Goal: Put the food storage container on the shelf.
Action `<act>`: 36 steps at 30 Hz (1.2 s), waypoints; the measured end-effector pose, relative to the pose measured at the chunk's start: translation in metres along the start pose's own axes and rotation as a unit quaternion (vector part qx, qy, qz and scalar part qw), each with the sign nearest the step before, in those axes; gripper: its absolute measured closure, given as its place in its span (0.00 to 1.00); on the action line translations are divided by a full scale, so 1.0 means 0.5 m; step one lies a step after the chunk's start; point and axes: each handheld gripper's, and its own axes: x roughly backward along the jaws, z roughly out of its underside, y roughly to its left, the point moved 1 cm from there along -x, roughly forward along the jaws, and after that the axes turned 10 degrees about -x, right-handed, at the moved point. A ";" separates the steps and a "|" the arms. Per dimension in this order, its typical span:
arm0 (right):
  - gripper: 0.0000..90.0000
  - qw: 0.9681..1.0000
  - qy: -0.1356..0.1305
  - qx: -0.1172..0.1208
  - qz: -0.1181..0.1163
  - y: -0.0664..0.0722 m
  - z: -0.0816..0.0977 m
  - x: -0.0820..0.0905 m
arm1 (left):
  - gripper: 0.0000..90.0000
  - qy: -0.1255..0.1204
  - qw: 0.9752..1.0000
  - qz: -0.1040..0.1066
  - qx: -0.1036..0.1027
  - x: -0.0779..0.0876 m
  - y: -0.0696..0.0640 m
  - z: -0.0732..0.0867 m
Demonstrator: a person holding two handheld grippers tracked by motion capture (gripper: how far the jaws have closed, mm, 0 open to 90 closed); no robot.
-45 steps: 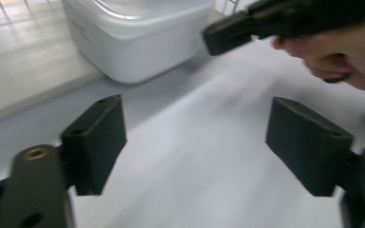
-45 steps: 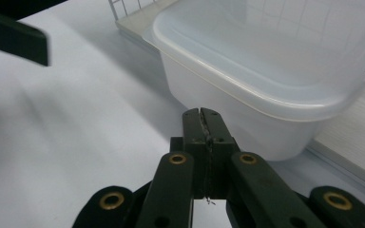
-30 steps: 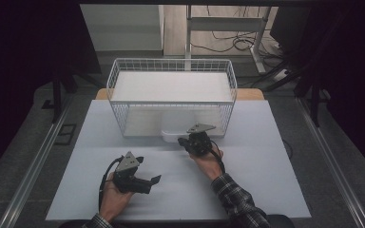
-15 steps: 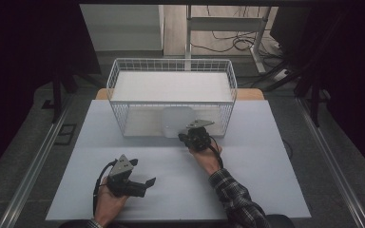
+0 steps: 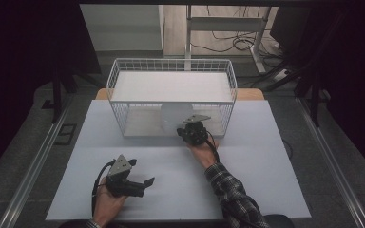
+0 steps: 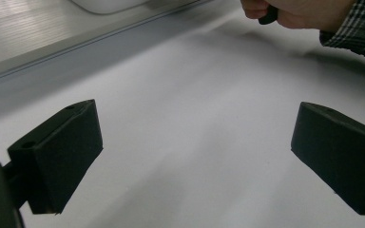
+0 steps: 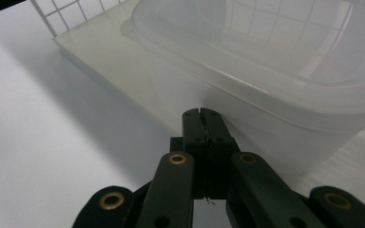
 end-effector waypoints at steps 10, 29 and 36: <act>0.99 1.000 0.001 -0.006 0.010 -0.010 -0.004 -0.015 | 0.03 0.000 1.000 0.002 0.000 0.000 0.000 0.000; 0.45 1.000 0.016 0.002 -0.014 0.019 0.001 0.051 | 0.03 -0.004 1.000 0.005 0.003 0.001 0.001 0.000; 0.29 1.000 0.018 0.009 -0.020 0.023 0.013 0.083 | 0.03 -0.003 1.000 0.009 0.002 -0.001 0.001 0.000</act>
